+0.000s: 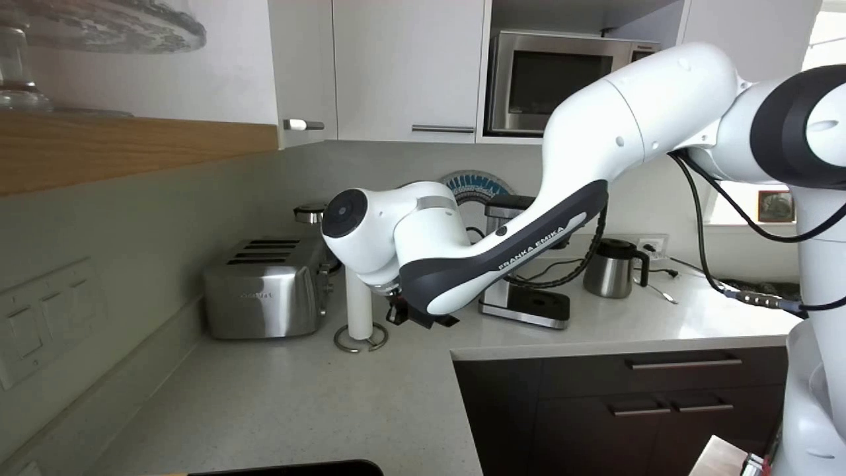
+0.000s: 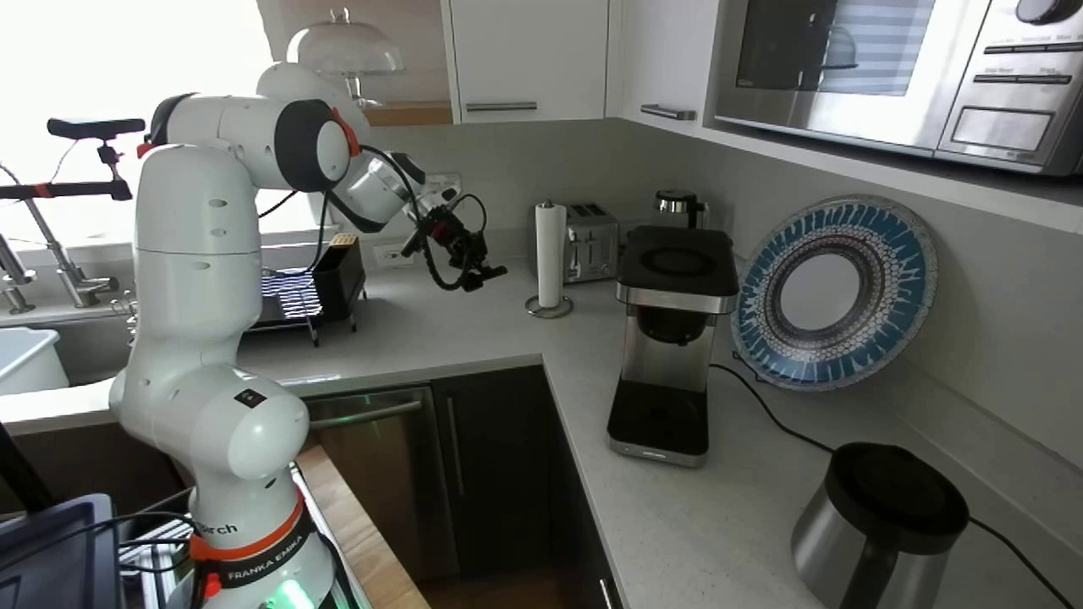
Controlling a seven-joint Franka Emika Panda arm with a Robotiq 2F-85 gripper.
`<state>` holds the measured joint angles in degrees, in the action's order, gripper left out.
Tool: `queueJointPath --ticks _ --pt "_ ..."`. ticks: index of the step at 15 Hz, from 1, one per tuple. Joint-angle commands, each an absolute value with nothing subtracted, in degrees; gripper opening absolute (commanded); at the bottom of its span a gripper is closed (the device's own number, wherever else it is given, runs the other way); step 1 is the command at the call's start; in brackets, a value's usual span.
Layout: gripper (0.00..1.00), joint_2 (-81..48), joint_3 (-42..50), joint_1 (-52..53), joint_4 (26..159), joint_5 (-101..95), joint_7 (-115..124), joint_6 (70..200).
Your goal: Move the black spoon to the left
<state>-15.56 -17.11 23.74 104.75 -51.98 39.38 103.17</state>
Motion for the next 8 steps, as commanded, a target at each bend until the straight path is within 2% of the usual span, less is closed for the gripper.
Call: queueJointPath --ticks 1,8 --pt "0.01 -20.06 -17.53 26.73 102.0 -54.13 32.98 97.41" --pt "0.01 -29.58 -16.67 31.63 97.88 -65.39 31.95 94.76"
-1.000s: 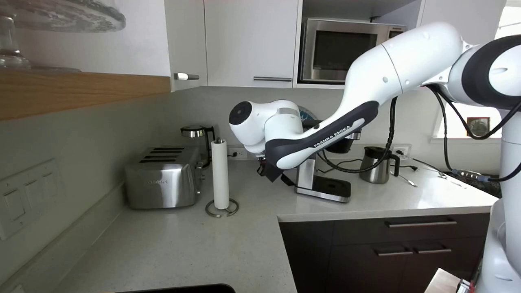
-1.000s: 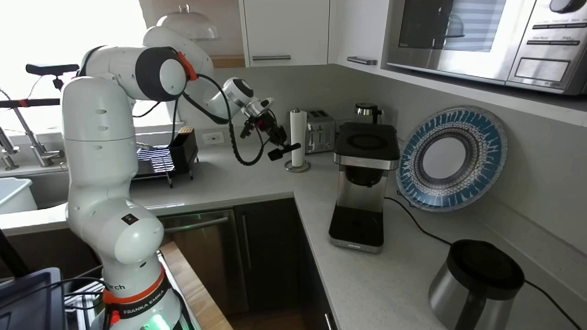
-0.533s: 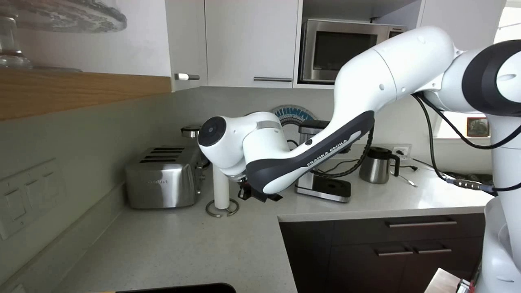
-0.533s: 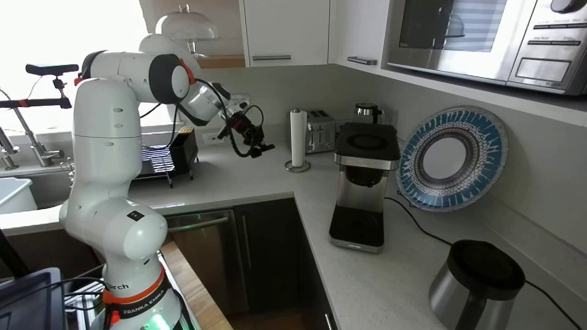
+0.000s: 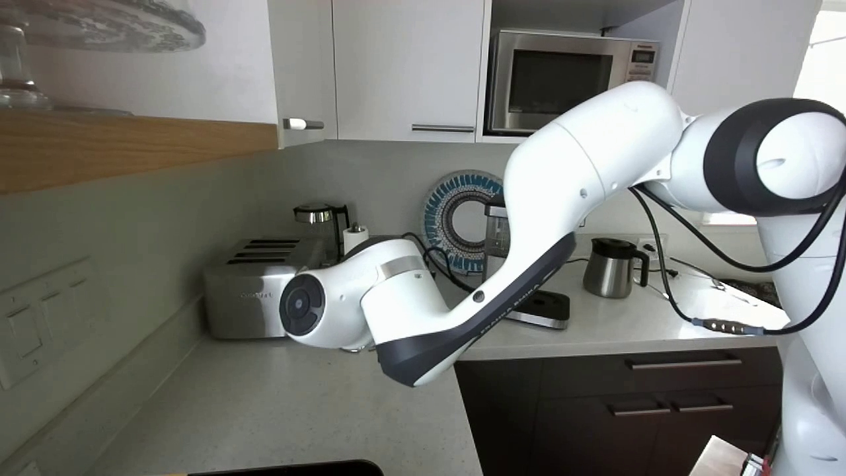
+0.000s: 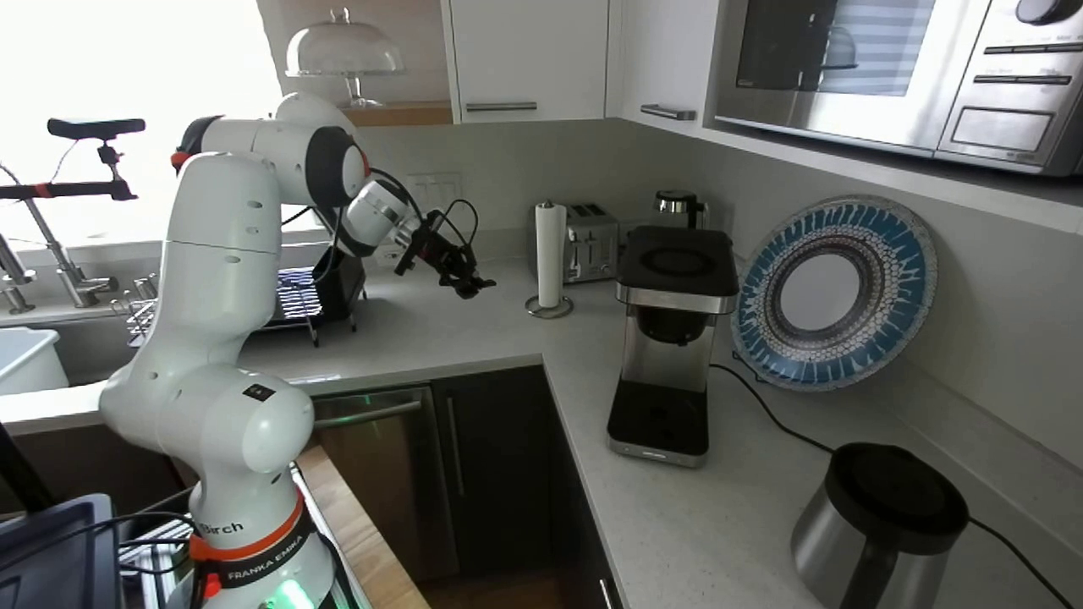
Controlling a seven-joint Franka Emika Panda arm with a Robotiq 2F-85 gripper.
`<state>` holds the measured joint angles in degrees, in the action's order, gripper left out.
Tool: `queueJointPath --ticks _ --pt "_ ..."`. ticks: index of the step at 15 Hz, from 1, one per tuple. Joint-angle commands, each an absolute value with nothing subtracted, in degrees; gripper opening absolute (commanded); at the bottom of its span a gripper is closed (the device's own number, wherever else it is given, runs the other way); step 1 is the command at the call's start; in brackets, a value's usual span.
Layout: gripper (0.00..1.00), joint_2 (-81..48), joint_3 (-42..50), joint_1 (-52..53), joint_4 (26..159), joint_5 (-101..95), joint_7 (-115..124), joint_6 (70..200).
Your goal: Move the black spoon to the left
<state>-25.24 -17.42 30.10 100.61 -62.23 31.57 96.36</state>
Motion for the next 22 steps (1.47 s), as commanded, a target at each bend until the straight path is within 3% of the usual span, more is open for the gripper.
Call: queueJointPath --ticks 1,22 --pt "0.01 -30.37 -16.77 31.41 98.05 -64.98 32.48 95.52" --pt "0.01 -36.22 -14.3 30.15 99.3 -70.73 47.61 107.57"
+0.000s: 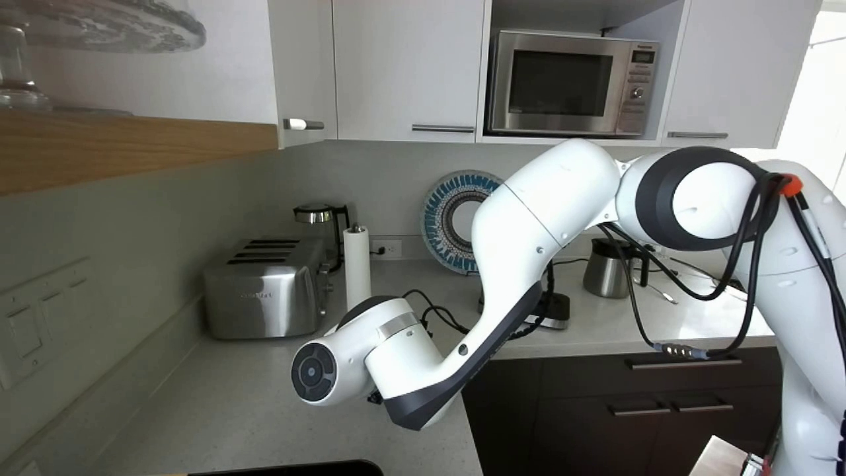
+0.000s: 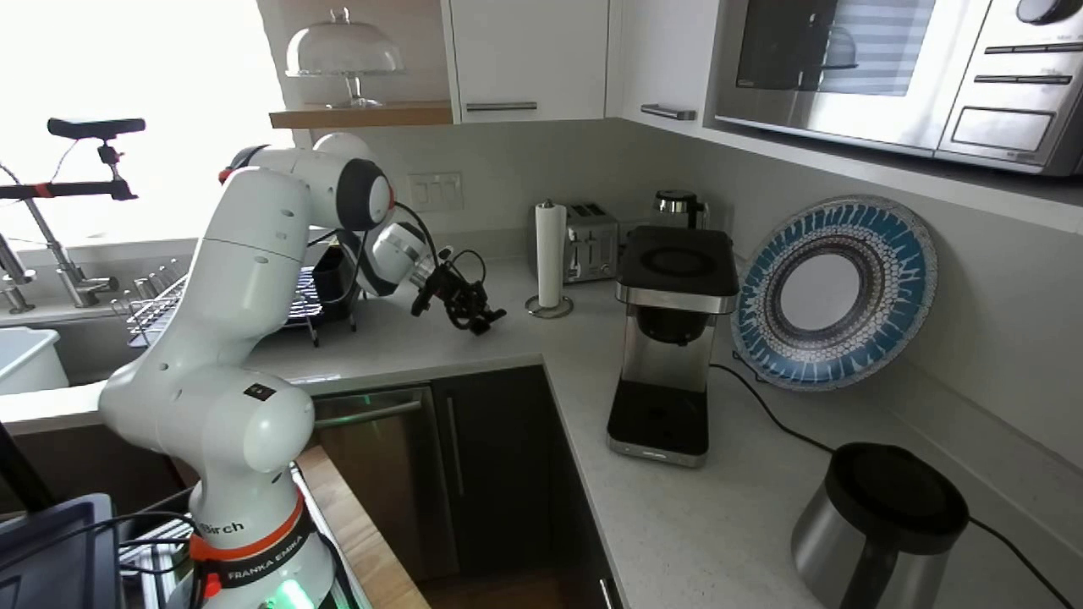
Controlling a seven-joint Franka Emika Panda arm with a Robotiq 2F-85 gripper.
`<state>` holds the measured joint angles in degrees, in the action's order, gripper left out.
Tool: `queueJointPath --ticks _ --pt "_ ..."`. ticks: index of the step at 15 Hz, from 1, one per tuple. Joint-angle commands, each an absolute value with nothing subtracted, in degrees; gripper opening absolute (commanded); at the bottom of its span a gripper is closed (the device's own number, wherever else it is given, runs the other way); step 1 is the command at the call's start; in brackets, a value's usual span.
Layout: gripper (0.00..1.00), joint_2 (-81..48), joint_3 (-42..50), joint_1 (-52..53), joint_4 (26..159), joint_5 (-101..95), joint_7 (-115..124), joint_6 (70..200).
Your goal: Move the black spoon to the left
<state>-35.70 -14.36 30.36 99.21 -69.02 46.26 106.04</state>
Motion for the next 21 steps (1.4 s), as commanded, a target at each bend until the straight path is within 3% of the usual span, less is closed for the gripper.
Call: queueJointPath --ticks 1,3,5,7,12,14,15,17,21 --pt "0.01 -36.21 -14.26 30.09 99.32 -70.96 47.53 107.8" --pt "0.04 -36.03 -14.41 29.69 99.39 -70.72 47.19 108.6" --pt "0.19 -36.07 -14.43 29.55 99.33 -70.55 47.11 109.01" --pt "0.08 -36.1 -14.51 29.37 99.33 -70.34 46.92 109.89" --pt "0.06 -35.26 -14.83 28.62 99.37 -69.34 47.09 112.63" --pt "0.21 -33.9 -15.15 27.72 99.86 -68.27 46.91 114.88" --pt "0.36 -32.4 -15.76 26.44 100.75 -66.51 46.12 117.07" --pt "0.43 -29.75 -16.71 23.85 102.77 -62.27 43.93 122.01" --pt "0.74 -21.35 -17.83 18.81 109.98 -48.85 35.71 132.47"
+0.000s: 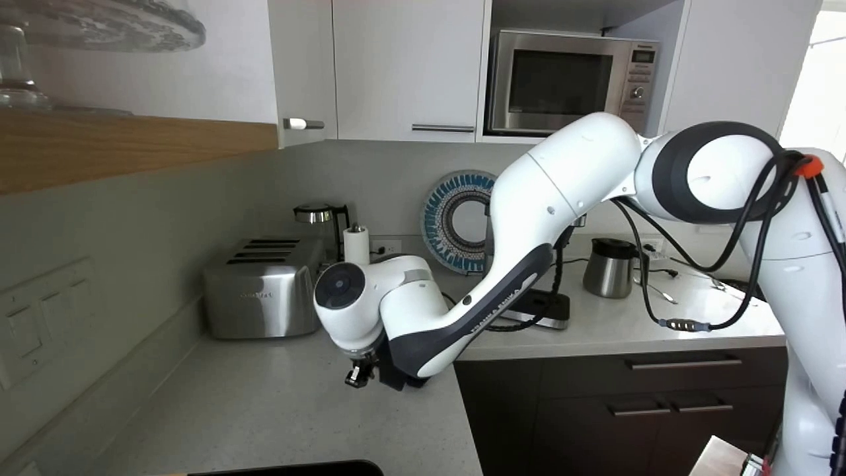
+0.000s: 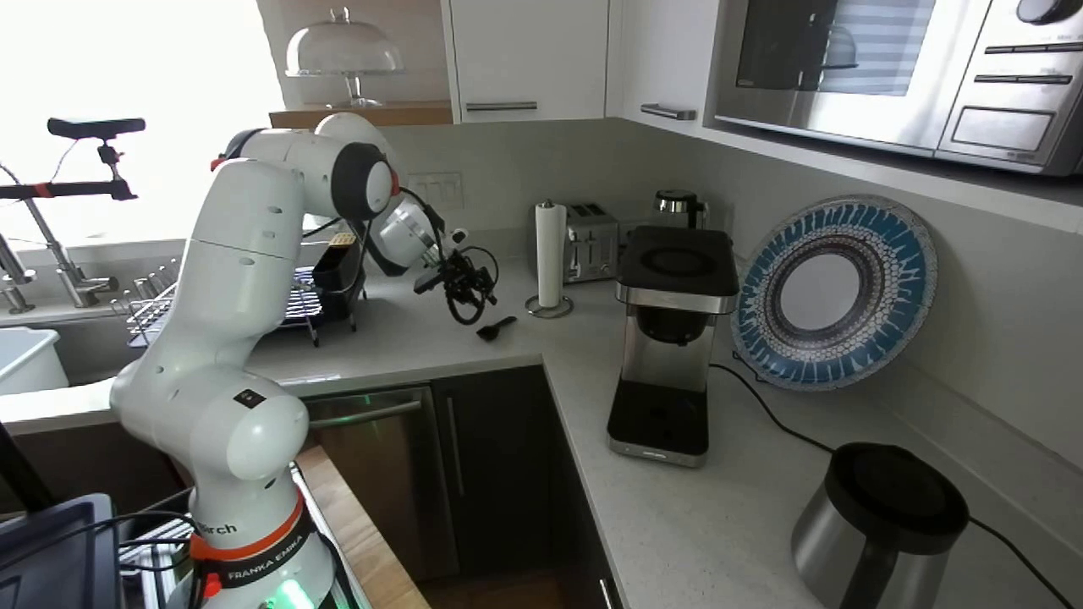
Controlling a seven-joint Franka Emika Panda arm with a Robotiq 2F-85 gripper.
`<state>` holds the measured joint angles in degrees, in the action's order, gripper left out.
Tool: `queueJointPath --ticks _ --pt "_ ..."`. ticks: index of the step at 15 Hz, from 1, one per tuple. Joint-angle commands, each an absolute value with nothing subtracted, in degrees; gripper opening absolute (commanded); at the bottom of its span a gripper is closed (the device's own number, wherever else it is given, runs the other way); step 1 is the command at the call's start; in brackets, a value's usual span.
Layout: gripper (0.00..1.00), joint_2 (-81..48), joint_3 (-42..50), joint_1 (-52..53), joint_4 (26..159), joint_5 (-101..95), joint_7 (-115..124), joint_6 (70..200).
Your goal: Move the black spoon to the left
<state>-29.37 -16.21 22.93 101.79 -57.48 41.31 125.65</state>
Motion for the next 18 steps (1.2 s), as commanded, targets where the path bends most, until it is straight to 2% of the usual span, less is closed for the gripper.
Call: queueJointPath --ticks 1,3,4,8,9,12,18 --pt "0.81 -19.39 -18.07 17.78 111.77 -44.31 32.57 134.53" --pt "0.96 -14.22 -20.78 13.98 116.72 -34.94 26.19 136.62" --pt "1.0 -11.0 -21.9 12.4 119.65 -30.42 23.24 137.07" --pt "1.0 1.38 -25.31 7.85 127.89 -11.9 13.01 132.85" --pt "1.0 4.87 -21.33 11.16 129.65 -7.67 11.64 131.61" --pt "1.0 14.09 -18.0 11.45 133.89 1.11 8.54 124.34" --pt "1.0 27.58 -11.86 8.32 133.97 -1.39 10.65 101.13"
